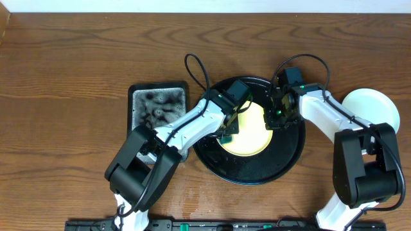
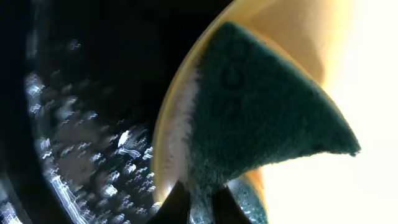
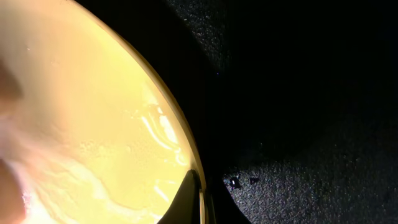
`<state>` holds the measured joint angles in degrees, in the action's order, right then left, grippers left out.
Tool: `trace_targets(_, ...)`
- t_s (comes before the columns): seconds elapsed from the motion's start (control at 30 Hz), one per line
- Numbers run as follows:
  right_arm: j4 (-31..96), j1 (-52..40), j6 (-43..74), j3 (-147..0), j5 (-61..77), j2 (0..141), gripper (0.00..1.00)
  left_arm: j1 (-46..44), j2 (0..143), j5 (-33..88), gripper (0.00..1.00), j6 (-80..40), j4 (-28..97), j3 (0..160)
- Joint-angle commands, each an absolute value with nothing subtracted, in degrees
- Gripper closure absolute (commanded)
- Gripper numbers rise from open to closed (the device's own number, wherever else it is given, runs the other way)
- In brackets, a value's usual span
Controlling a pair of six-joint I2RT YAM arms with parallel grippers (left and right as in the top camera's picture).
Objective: Clean dirty plates on tray and stack at the side
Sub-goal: 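Scrub the yellow plate with the sponge in the left gripper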
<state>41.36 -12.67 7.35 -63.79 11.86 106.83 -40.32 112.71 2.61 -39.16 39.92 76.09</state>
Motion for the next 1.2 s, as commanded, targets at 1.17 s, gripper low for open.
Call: trace_targets(1.17,42.00,-13.56,8.10,-62.85,10.59,109.30,0.99,-38.02,115.83,-18.87,0.92,-37.17,47.00,77.12)
